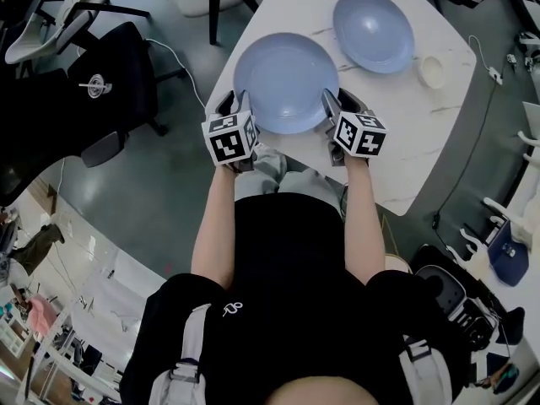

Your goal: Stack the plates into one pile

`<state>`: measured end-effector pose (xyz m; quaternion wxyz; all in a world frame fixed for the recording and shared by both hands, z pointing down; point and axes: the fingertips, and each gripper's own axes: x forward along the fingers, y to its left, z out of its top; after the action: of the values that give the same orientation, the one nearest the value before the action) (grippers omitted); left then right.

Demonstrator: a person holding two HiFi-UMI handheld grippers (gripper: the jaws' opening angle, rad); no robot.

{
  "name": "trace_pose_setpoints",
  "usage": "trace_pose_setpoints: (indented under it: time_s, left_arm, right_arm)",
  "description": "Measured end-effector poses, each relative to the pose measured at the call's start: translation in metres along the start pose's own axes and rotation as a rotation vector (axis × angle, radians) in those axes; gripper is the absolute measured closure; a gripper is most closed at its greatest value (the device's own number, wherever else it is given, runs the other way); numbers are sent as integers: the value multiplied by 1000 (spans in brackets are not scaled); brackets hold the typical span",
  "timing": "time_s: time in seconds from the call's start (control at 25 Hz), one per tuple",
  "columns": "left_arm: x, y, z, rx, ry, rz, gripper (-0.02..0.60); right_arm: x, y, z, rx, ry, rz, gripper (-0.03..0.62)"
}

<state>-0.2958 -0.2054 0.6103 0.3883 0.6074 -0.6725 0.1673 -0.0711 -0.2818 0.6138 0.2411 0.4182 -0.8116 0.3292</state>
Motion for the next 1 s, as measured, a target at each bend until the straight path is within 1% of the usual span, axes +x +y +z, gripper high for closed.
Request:
trace_pose_setpoints:
  time_s: [0.08,0.12,0.24,0.4,0.56,0.8,0.88,1.0]
  left_arm:
    - [4,0,-2,1,10,-9,453]
    - [5,-1,-4,2,15,-11,455]
    - [6,0,-2,-9,21,-4,479]
    - [3,3,1,-36,20,4,486]
    - [0,1,19,-43,-11,-2,489]
    - [-1,-18,55,-4,-77,-3,500]
    - [3,-32,68,12,-91,-25,502]
    - [15,-61,85,62,-103,-66,502]
  right_arm:
    - [2,0,-3,15,4,-12,456]
    - [1,-1,-4,29,7,-23,470]
    - [0,-2,-3,58,17,-55,494]
    - [-1,2,-1,65,24,-62,494]
    - [-4,4,12,68,5,-57,491]
    - [-22,-1,39,89,-64,-85,488]
    - [-30,-11,46,111,-86,-104,487]
    - [-43,-34,58,137,-118,-136,485]
